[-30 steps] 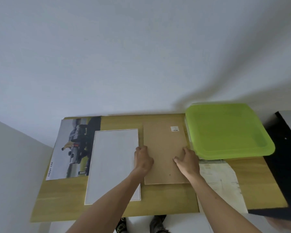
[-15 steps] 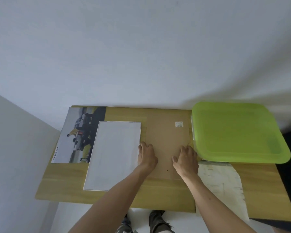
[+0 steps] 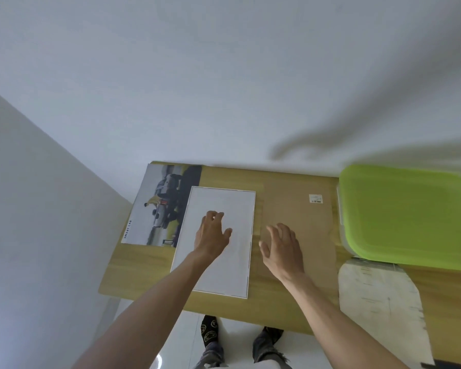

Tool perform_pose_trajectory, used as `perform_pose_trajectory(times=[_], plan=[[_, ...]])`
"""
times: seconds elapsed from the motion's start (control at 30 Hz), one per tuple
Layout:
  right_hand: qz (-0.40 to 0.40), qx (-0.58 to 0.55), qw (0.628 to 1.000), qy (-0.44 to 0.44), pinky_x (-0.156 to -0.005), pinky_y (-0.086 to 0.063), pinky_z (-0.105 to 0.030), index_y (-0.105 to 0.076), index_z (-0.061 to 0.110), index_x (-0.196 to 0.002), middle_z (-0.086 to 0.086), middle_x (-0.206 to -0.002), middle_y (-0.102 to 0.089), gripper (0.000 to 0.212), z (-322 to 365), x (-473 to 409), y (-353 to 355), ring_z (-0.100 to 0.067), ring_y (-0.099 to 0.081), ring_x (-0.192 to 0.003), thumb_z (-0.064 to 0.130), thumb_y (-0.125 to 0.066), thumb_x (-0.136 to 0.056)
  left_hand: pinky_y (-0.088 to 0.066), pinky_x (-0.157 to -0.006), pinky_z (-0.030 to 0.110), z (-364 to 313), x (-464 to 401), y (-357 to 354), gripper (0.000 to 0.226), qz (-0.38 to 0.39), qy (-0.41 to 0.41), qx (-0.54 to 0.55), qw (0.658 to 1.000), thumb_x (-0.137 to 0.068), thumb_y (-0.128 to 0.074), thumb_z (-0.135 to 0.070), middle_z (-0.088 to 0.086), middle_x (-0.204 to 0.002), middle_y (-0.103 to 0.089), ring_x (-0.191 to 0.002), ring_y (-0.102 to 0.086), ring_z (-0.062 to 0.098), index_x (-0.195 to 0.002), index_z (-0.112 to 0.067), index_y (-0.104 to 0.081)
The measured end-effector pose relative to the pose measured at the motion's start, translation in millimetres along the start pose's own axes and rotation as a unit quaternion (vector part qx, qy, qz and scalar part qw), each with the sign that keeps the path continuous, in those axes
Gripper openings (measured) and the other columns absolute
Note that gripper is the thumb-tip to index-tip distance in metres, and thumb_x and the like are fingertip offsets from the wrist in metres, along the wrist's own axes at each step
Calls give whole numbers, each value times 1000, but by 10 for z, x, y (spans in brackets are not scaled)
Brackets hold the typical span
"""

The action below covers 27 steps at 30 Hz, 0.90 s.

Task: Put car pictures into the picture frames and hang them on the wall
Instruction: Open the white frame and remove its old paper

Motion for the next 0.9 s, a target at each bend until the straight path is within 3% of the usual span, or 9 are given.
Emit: perform_pose_trajectory(times=[0.2, 0.3, 0.4, 0.63, 0.9], plan=[[64, 17, 998, 11, -106, -41, -38, -40, 15, -146, -14, -146, -41, 54, 423, 89, -282, -30, -44, -132, 39, -51, -99, -42, -104, 44, 731, 166, 191, 65, 23, 34, -61, 997, -92, -62, -41, 7, -153, -33, -139, -34, 28, -144, -12, -38], [77, 40, 996, 0, -106, -40, -35, -35, 17, -147, -12, -146, -41, 55, 559, 139, -407, -28, -44, -130, 43, -46, -100, -23, -118, 43, 938, 240, 146, 82, 75, -2, -117, 990, -92, -58, -50, 10, -162, -14, -149, -13, 29, -152, -9, -21], [87, 61, 994, -28, -108, -38, -36, -32, 12, -148, -13, -151, -35, 59, 667, 173, -501, -29, -42, -132, 45, -42, -101, -9, -123, 41, 1117, 270, 89, 96, 114, -24, -144, 983, -91, -54, -56, 12, -164, 2, -151, 1, 28, -155, -5, -4], [95, 78, 986, -111, -115, -31, -36, -20, -4, -153, -19, -158, -24, 74, 778, 244, -629, -31, -33, -141, 47, -37, -102, -8, -123, 41, 1301, 267, 26, 100, 136, -46, -144, 979, -91, -52, -58, 15, -163, 7, -151, 3, 28, -153, 0, 1], [116, 44, 979, -164, -122, -19, -37, -14, -4, -154, -23, -162, -8, 76, 862, 310, -750, -32, -14, -151, 48, -35, -102, -9, -123, 44, 1346, 254, -8, 93, 145, -51, -124, 980, -94, -52, -52, 12, -163, 9, -151, 6, 28, -154, -4, -1]])
Point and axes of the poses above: each hand's wrist, its own x-axis away from the middle knuckle, its own y-axis out of the back of the hand, z = x × y, the point moved 7 cm from there along -x, towards the middle knuckle
